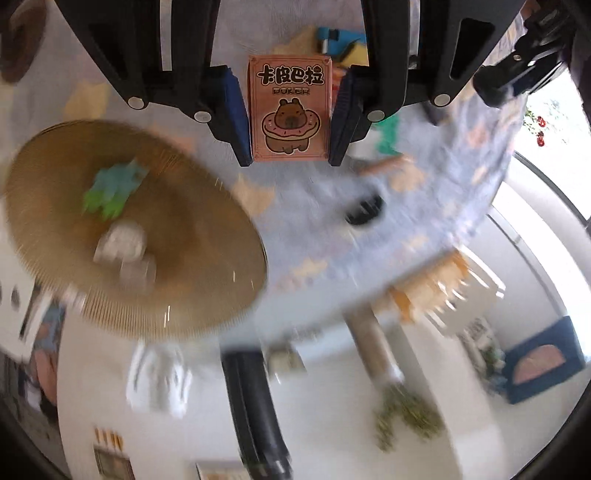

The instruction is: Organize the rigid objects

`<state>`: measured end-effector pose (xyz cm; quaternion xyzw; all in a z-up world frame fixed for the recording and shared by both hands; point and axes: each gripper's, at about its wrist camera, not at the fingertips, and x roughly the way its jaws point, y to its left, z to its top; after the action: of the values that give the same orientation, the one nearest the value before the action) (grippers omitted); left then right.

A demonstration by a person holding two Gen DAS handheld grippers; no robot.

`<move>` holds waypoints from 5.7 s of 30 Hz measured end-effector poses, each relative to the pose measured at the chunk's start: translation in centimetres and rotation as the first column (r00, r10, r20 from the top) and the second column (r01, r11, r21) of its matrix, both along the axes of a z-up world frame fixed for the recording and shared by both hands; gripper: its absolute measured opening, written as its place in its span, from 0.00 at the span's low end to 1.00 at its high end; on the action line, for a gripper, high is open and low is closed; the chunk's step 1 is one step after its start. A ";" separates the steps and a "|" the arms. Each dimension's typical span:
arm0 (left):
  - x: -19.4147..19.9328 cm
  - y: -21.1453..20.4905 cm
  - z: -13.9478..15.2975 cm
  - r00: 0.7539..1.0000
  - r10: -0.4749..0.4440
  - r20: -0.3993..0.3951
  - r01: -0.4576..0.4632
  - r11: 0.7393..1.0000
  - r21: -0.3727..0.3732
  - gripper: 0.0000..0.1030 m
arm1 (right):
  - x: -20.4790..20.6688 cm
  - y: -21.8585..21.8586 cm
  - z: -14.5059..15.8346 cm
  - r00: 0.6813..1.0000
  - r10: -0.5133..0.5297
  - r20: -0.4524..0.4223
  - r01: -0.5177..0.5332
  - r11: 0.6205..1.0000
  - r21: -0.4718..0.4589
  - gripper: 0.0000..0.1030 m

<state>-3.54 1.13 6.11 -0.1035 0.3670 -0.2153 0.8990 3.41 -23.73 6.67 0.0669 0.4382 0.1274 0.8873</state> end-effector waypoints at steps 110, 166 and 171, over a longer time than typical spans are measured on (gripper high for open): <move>-3.4 -2.4 13.2 0.945 0.147 0.293 -0.175 0.982 0.070 0.89 | -6.9 -0.9 8.9 0.985 0.074 0.153 -0.069 0.997 -0.035 0.70; 3.9 -2.1 -3.4 0.976 0.122 -0.180 -0.061 0.948 0.311 0.39 | 3.4 5.1 -8.0 0.869 0.390 -0.304 -0.385 0.919 0.079 0.43; 4.4 -3.0 -4.1 0.974 0.147 -0.173 -0.078 0.933 0.351 0.36 | 1.9 5.0 -7.6 0.885 0.383 -0.267 -0.388 0.921 0.036 0.40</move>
<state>0.83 -1.89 2.03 0.0126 0.4792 -0.0850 0.8735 5.31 -18.76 -0.94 -0.0131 0.5599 0.2867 0.7772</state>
